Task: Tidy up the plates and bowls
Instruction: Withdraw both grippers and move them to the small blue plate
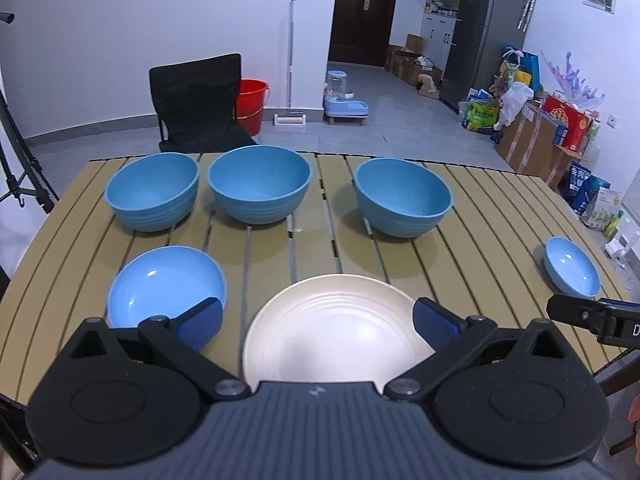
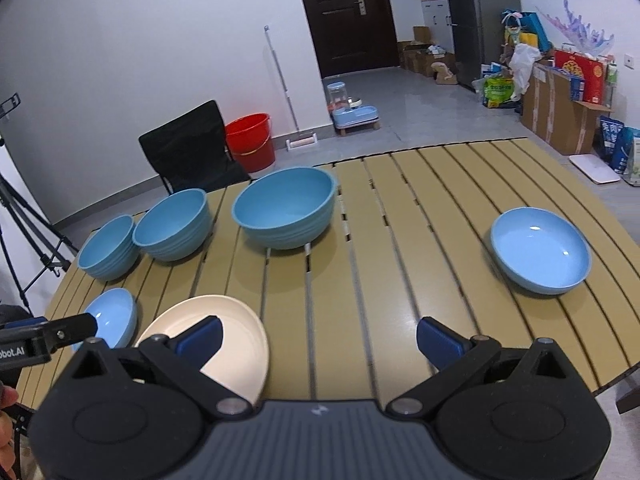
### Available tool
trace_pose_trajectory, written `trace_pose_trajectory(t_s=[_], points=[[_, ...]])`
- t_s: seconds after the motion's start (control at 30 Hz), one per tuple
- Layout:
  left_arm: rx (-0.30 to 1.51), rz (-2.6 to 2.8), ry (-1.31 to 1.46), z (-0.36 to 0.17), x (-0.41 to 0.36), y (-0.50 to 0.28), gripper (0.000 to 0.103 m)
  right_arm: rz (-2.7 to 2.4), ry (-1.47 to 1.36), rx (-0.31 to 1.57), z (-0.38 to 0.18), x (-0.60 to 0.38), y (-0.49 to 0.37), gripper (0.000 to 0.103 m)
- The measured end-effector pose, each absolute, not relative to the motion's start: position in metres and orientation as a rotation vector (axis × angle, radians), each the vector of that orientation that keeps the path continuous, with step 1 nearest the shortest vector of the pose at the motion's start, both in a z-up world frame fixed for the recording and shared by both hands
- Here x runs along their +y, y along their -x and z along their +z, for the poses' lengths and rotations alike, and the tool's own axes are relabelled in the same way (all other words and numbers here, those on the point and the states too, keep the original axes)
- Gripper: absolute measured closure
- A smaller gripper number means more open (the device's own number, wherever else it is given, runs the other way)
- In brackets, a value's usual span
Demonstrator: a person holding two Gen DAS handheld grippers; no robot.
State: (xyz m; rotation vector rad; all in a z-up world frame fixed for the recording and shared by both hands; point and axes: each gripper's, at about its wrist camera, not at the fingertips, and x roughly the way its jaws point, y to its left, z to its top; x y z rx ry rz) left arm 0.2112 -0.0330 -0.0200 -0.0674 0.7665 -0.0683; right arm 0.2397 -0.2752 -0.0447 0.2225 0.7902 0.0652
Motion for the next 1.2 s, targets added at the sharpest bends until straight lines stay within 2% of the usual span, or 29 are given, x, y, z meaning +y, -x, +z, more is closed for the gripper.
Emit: trace_pose_trajectory(t_s=[0.5,1.2], points=[[0.797,-0.173,0.071,-0.012,-0.093,-0.237,0.0,-0.038,-0.223,0.746,-0.027,-0.345,-0.231,0.0],[0.89,-0.289,0.028,-0.031,-0.216,-0.295,0.0,-0.154,-0.239,0.783,-0.043,-0.453,-0.26,0.0]])
